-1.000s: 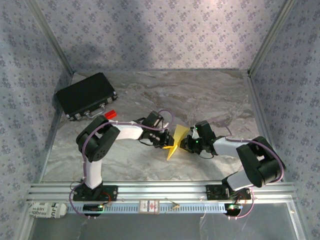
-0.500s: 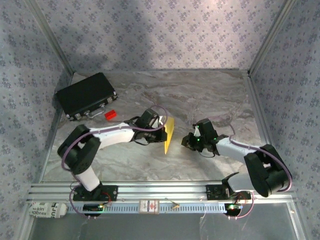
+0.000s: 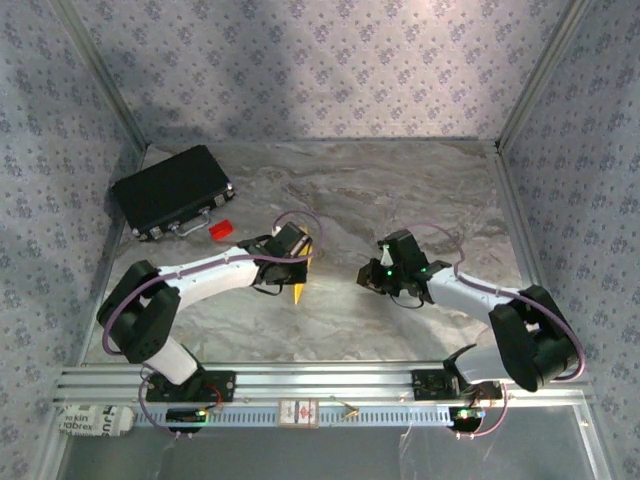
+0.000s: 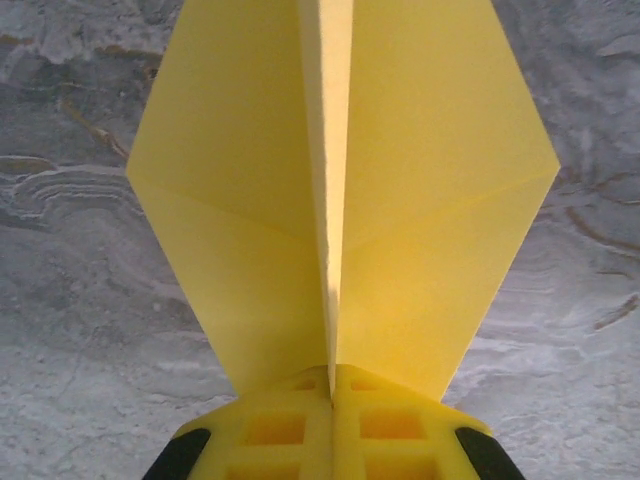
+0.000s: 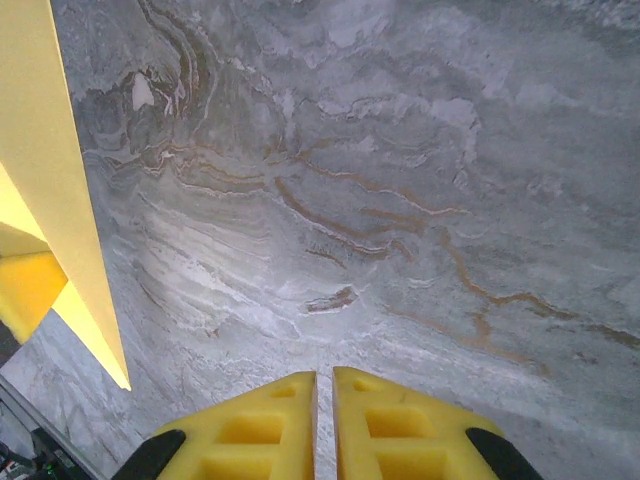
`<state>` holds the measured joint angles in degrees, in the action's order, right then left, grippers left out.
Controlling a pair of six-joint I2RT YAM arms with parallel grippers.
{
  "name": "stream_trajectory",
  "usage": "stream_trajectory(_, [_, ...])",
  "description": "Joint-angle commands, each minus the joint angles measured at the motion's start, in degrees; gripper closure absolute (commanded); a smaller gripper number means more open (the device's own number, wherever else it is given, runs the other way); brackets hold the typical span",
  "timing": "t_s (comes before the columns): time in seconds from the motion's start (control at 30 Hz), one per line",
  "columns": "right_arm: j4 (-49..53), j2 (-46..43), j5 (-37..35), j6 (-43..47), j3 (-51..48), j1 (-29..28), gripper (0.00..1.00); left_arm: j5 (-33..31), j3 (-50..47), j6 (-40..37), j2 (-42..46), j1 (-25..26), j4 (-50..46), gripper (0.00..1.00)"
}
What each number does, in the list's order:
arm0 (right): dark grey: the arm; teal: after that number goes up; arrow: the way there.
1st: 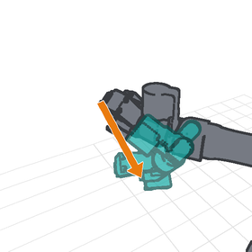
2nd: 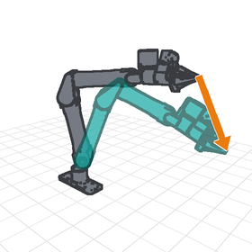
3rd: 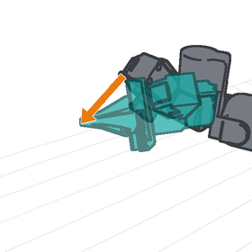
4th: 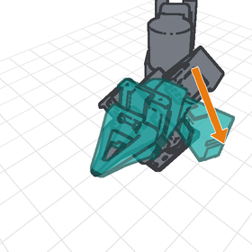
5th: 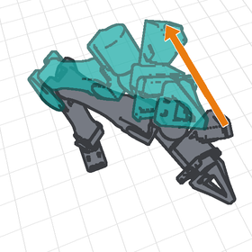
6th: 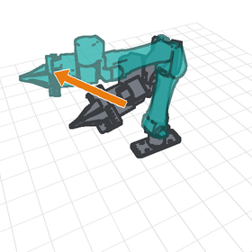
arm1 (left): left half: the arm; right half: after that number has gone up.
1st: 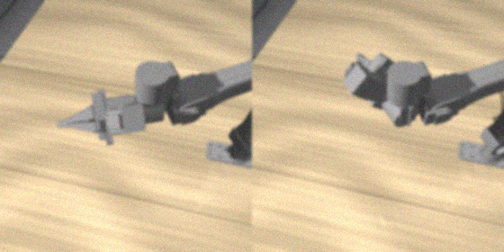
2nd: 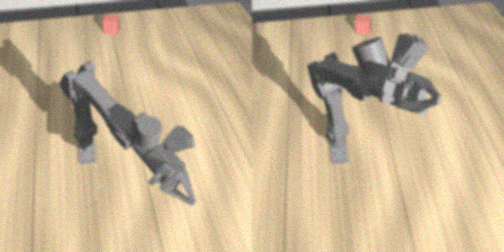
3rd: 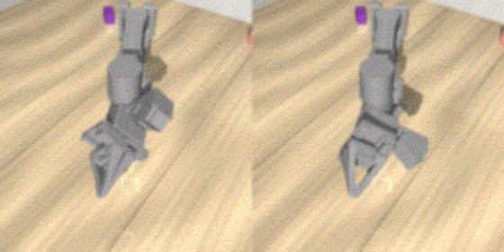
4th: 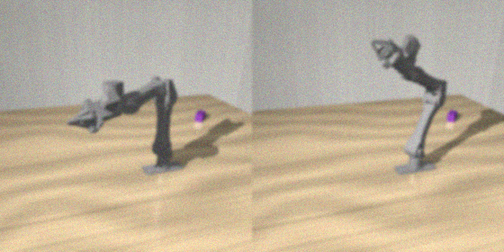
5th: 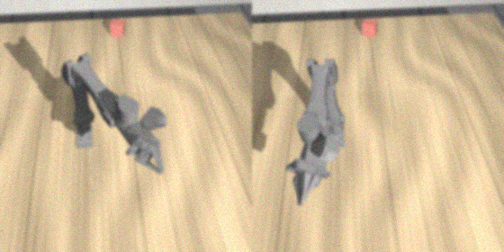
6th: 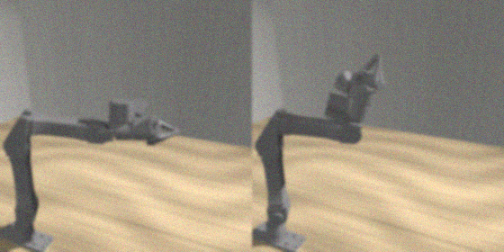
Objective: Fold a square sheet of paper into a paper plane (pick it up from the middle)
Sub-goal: Move the paper plane to the center of the table.
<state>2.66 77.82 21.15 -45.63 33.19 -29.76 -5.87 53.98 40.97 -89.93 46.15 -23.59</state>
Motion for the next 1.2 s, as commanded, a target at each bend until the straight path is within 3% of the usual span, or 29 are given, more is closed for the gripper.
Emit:
stream_trajectory(0.0, [1.86, 1.09, -1.32, 0.89, 1.91, -0.73, 0.87, -1.35, 1.47, -0.33, -1.75, 0.52, -3.12, 0.97])
stream_trajectory(0.67, [2.17, 2.46, -0.27, 1.97, 3.72, -1.39, 0.85, 1.73, 3.76, -0.45, -6.11, 0.96, -4.05, 0.86])
stream_trajectory(1.17, [2.76, 3.01, 0.07, 2.43, 4.09, -1.62, 0.84, 2.18, 4.92, -1.51, -7.98, 0.95, -4.84, 0.84])
